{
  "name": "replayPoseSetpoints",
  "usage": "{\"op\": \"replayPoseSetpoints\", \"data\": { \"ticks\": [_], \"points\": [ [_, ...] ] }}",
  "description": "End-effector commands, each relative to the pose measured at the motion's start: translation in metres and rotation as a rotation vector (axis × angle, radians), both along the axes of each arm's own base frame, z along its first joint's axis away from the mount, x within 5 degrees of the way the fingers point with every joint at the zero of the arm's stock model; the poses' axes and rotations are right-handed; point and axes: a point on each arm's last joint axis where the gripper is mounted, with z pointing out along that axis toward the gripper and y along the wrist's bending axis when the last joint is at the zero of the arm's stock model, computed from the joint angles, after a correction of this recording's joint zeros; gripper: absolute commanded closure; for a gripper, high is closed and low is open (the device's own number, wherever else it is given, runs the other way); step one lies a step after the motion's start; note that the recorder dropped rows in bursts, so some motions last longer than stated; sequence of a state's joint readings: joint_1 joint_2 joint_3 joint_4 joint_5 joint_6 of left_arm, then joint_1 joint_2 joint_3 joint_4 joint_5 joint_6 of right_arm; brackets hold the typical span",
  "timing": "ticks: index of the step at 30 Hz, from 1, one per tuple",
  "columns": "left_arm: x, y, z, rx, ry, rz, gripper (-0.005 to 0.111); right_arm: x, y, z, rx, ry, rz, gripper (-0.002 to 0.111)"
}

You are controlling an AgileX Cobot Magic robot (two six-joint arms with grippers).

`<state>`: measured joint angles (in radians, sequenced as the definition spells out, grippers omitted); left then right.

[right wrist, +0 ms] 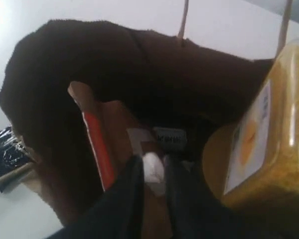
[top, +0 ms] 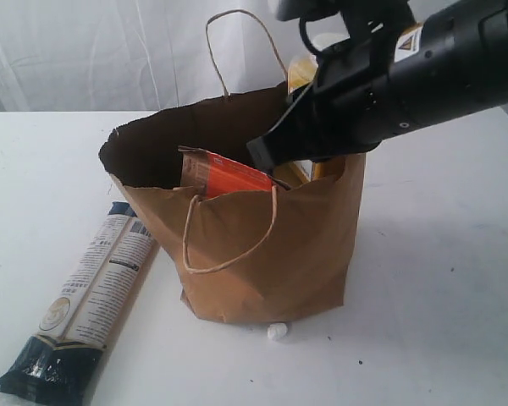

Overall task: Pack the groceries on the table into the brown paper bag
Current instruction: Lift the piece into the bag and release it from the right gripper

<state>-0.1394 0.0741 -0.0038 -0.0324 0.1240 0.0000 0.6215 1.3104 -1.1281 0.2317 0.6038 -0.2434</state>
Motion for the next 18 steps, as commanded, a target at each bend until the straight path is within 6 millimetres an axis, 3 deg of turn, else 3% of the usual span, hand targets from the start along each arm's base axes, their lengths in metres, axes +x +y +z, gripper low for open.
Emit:
{"op": "replayPoseSetpoints", "data": {
  "ticks": [1,4,9,12,18],
  "points": [
    [0.0,0.0,-0.001,-0.008,0.002,0.002,0.107,-0.002,0.001,0.005,0.009,-0.004,0.001,0.055],
    [0.0,0.0,-0.001,-0.008,0.002,0.002,0.107,-0.008,-0.005,0.017,0.038,-0.05,-0.003,0.043],
    [0.0,0.0,-0.001,-0.008,0.002,0.002,0.107,-0.035,-0.024,0.048,0.125,-0.118,-0.029,0.047],
    [0.0,0.0,-0.001,-0.008,0.002,0.002,0.107,-0.056,-0.04,0.056,0.16,-0.127,-0.047,0.048],
    [0.0,0.0,-0.001,-0.008,0.002,0.002,0.107,-0.097,-0.078,0.025,0.201,-0.083,-0.167,0.048]
  ]
}}
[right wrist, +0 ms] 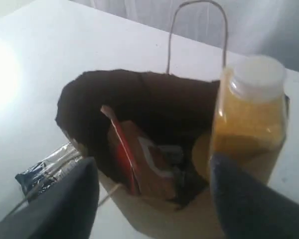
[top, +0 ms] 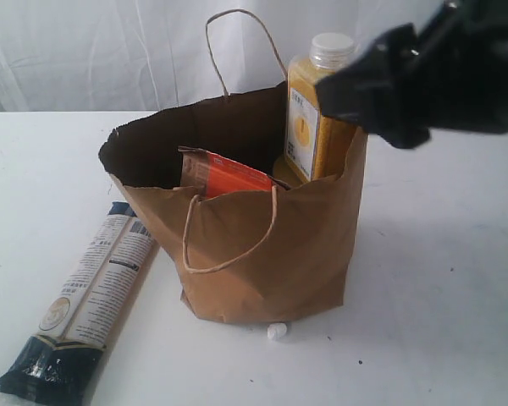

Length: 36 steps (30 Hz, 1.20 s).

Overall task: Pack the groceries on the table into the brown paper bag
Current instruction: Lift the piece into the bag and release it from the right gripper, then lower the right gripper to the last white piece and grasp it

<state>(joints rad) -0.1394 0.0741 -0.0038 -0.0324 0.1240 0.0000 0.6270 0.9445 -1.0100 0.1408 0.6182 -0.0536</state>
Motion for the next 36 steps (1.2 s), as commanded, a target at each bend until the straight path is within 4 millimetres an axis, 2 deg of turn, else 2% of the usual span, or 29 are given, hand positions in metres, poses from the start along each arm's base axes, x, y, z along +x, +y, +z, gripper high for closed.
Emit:
{"op": "replayPoseSetpoints", "data": {
  "ticks": [1,4,7,10,14,19,27,36],
  "points": [
    [0.0,0.0,-0.001,-0.008,0.002,0.002,0.107,-0.028,-0.024,-0.033,0.031,0.077,-0.071,0.048],
    [0.0,0.0,-0.001,-0.008,0.002,0.002,0.107,-0.043,-0.033,-0.063,0.046,0.158,-0.094,0.048],
    [0.0,0.0,-0.001,-0.008,0.002,0.002,0.107,-0.049,-0.035,-0.095,0.039,0.244,-0.1,0.048],
    [0.0,0.0,-0.001,-0.008,0.002,0.002,0.107,-0.048,-0.032,-0.121,0.019,0.326,-0.102,0.048],
    [0.0,0.0,-0.001,-0.008,0.002,0.002,0.107,-0.035,-0.021,-0.147,-0.022,0.392,-0.106,0.048],
    [0.0,0.0,-0.001,-0.008,0.002,0.002,0.107,-0.02,0.001,-0.175,-0.112,0.481,-0.06,0.048],
    [0.0,0.0,-0.001,-0.008,0.002,0.002,0.107,-0.001,0.042,-0.211,-0.166,0.479,-0.013,0.048],
    [0.0,0.0,-0.001,-0.008,0.002,0.002,0.107,0.025,0.068,-0.238,-0.217,0.524,-0.042,0.048]
  ]
}}
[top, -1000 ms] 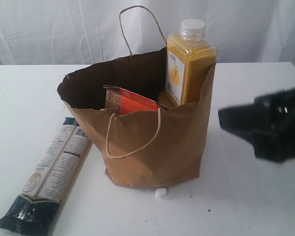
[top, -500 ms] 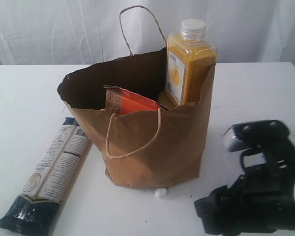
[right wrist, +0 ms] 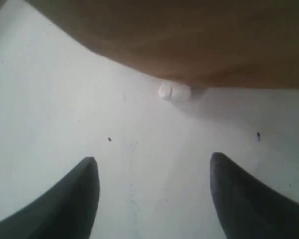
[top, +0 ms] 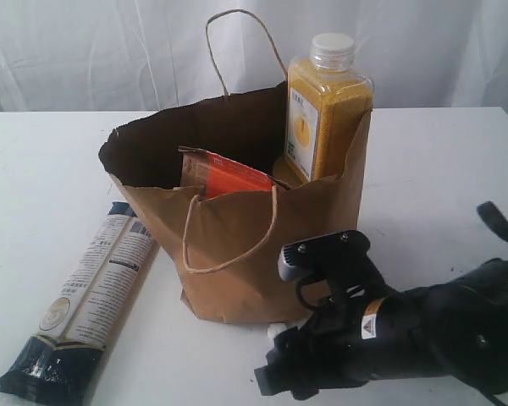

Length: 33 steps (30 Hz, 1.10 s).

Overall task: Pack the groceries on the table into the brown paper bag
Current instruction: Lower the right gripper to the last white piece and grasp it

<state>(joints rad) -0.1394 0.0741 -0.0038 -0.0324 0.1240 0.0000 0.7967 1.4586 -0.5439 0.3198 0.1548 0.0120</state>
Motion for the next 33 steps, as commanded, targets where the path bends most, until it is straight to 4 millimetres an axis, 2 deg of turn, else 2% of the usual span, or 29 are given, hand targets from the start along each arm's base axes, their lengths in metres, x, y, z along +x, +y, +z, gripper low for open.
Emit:
{"op": "replayPoseSetpoints", "data": {
  "ticks": [1,8,17,22,25,28,30,33],
  "points": [
    [0.0,0.0,-0.001,-0.008,0.002,0.002,0.107,0.011,0.011,-0.009,-0.013,0.011,-0.006,0.048],
    [0.0,0.0,-0.001,-0.008,0.002,0.002,0.107,0.023,0.022,-0.021,-0.019,0.024,-0.029,0.048],
    [0.0,0.0,-0.001,-0.008,0.002,0.002,0.107,0.03,0.027,-0.036,-0.042,-0.023,-0.006,0.048],
    [0.0,0.0,-0.001,-0.008,0.002,0.002,0.107,0.037,0.029,-0.036,-0.035,-0.11,0.023,0.058],
    [0.0,0.0,-0.001,-0.008,0.002,0.002,0.107,0.037,0.029,-0.051,-0.088,-0.102,0.065,0.058],
    [0.0,0.0,-0.001,-0.008,0.002,0.002,0.107,0.039,0.03,-0.057,-0.095,-0.119,0.069,0.058],
    [0.0,0.0,-0.001,-0.008,0.002,0.002,0.107,0.039,0.03,-0.058,-0.097,-0.117,0.069,0.065],
    [0.0,0.0,-0.001,-0.008,0.002,0.002,0.107,0.033,0.027,-0.062,-0.131,-0.042,0.085,0.083]
  ]
}}
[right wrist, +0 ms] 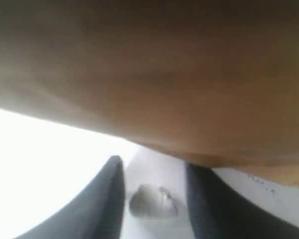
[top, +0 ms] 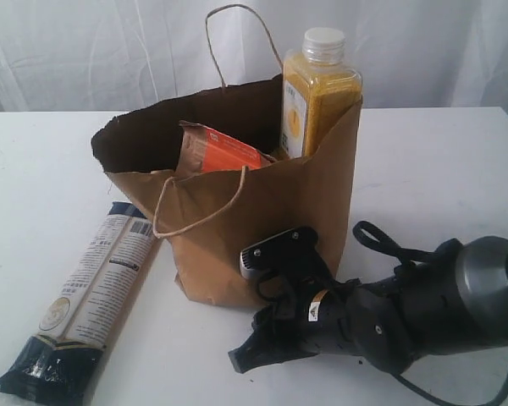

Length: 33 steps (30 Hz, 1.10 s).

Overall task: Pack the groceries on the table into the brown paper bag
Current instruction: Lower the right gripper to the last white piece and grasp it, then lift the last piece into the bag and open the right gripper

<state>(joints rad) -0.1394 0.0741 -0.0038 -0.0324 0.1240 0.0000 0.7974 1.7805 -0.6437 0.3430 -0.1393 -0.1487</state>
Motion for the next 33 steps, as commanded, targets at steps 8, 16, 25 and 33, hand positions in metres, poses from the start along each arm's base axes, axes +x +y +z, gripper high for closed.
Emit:
{"op": "replayPoseSetpoints", "data": {
  "ticks": [8,16,25,33],
  "points": [
    [0.0,0.0,-0.001,-0.008,0.002,0.002,0.107,-0.014,-0.006,-0.008,-0.08,0.165,0.019,0.108],
    [0.0,0.0,-0.001,-0.008,0.002,0.002,0.107,-0.022,-0.009,0.021,-0.041,0.168,0.04,0.108],
    [0.0,0.0,-0.001,-0.008,0.002,0.002,0.107,-0.043,-0.027,0.039,-0.009,0.182,0.037,0.108],
    [0.0,0.0,-0.001,-0.008,0.002,0.002,0.107,-0.07,-0.052,0.075,0.09,0.119,0.055,0.108]
  ]
}}
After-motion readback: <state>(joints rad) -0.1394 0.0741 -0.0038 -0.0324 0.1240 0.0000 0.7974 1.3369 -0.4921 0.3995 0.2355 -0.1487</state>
